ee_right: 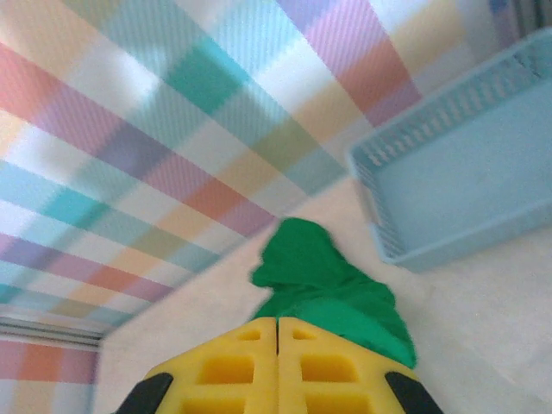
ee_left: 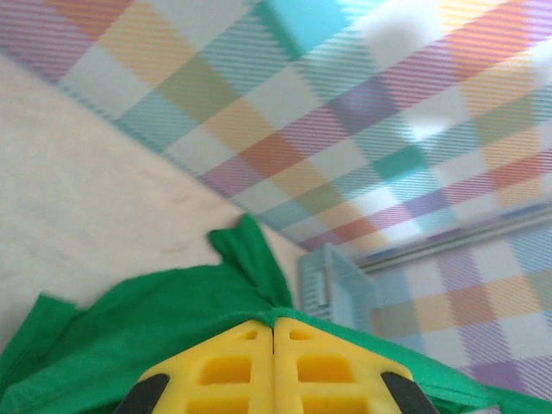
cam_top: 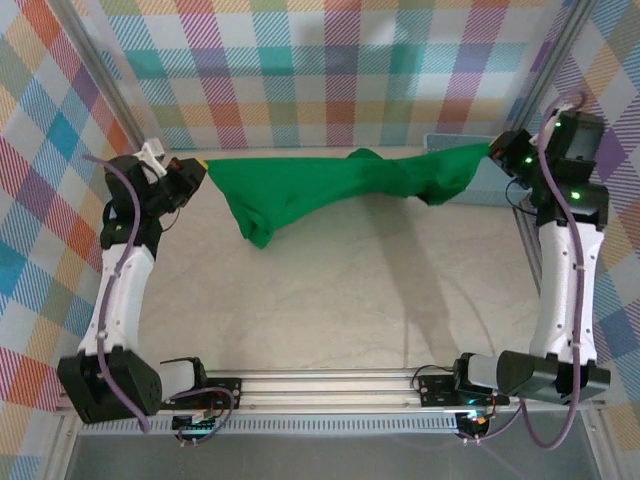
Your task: Fold the inside-out t-shirt
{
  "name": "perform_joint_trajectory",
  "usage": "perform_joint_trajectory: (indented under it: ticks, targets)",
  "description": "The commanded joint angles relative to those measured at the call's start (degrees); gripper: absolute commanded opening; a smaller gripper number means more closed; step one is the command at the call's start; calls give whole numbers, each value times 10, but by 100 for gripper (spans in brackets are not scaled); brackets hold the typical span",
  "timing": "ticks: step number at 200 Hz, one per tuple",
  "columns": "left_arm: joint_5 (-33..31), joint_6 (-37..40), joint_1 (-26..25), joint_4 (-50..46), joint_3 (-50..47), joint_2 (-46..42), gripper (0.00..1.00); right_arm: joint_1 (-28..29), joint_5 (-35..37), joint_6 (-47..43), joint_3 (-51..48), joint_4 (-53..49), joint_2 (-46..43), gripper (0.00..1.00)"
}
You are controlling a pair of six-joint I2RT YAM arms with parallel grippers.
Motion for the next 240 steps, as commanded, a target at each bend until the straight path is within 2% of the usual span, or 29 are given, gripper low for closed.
perform_joint_trajectory:
  ticks: [1, 20, 48, 83, 91, 106, 121, 138, 177, 200, 215, 240]
  targets:
    - [32, -30, 10, 15, 17, -60, 0, -20, -56, 30, 48, -12, -31, 0]
    - [34, -34, 10, 15, 34, -108, 0, -24, -55, 30, 84, -9, -61, 0]
    - [21, -20, 10, 7, 62, -171, 0, -26, -15, 17, 153, -27, -94, 0]
    - [-62, 43, 10, -71, 117, -197, 0, -25, 56, -21, 224, -30, -109, 0]
    - [-76, 57, 10, -88, 129, -174, 0, -26, 59, -26, 231, -27, -99, 0]
    - [-84, 70, 10, -186, 176, -87, 0, -26, 45, -28, 242, -35, -60, 0]
    - [-35, 76, 8, -271, 235, 26, 0, -26, 4, -27, 244, -39, -8, 0]
    - [-12, 85, -3, -351, 291, 135, 0, -25, -45, -23, 238, -34, 41, 0]
    - [-36, 78, -13, -364, 337, 224, 0, -17, -100, -7, 224, 34, 113, 0]
    - [-3, 50, -12, -336, 384, 267, 0, -13, -117, 10, 262, 50, 172, 0]
    - [4, 40, -17, -309, 409, 275, 0, -13, -137, 26, 295, 61, 203, 0]
    - [-31, 44, -17, -279, 426, 258, 0, -12, -158, 37, 337, 83, 229, 0]
